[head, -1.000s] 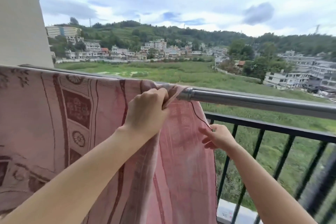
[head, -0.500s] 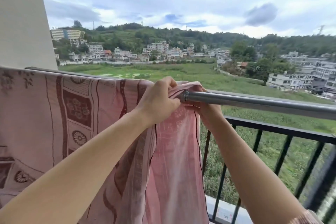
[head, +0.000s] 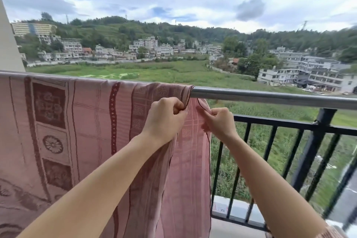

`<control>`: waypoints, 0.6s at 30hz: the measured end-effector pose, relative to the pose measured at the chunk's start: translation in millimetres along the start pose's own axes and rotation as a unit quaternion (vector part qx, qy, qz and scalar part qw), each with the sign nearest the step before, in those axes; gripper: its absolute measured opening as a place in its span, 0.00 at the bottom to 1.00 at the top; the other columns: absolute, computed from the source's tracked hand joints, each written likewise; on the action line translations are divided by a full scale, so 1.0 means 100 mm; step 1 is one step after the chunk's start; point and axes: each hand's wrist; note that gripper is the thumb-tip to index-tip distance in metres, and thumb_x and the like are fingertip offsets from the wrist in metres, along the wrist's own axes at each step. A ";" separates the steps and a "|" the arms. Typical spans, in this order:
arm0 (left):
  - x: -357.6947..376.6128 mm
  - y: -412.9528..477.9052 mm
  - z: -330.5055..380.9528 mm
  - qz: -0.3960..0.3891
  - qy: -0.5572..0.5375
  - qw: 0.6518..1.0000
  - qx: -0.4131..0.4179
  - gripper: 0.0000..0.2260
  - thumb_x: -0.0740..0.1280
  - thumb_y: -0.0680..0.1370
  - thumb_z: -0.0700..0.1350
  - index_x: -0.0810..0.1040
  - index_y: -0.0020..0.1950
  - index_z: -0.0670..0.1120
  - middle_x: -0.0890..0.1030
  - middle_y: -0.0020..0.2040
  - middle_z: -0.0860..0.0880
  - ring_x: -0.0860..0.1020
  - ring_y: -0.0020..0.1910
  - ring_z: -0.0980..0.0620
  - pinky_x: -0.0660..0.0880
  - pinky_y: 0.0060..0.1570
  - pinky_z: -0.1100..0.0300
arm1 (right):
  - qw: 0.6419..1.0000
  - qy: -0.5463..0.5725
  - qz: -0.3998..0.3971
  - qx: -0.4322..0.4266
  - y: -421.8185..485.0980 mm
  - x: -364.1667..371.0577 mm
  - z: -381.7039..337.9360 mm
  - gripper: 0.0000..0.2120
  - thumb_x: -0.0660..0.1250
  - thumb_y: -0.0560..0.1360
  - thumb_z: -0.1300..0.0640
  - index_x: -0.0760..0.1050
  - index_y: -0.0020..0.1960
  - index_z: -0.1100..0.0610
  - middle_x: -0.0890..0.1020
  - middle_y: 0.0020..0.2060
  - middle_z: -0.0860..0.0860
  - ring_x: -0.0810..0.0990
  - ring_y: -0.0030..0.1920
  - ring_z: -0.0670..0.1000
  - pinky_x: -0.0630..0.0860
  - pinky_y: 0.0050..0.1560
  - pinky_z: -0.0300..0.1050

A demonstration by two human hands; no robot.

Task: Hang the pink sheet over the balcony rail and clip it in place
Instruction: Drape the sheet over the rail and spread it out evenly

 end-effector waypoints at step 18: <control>0.43 -0.17 0.47 -0.003 0.065 0.998 0.018 0.14 0.65 0.75 0.42 0.65 0.32 0.45 0.68 0.28 0.53 0.67 0.28 0.54 0.62 0.33 0.57 | 0.972 0.202 0.008 0.118 -0.08 -0.73 0.27 0.18 0.56 0.82 0.51 0.77 0.50 0.63 0.84 0.39 0.54 0.82 0.36 0.52 0.78 0.40 0.44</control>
Point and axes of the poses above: each hand's wrist, its own y-axis towards the middle knuckle, its own x-axis out of the palm, z = x × y
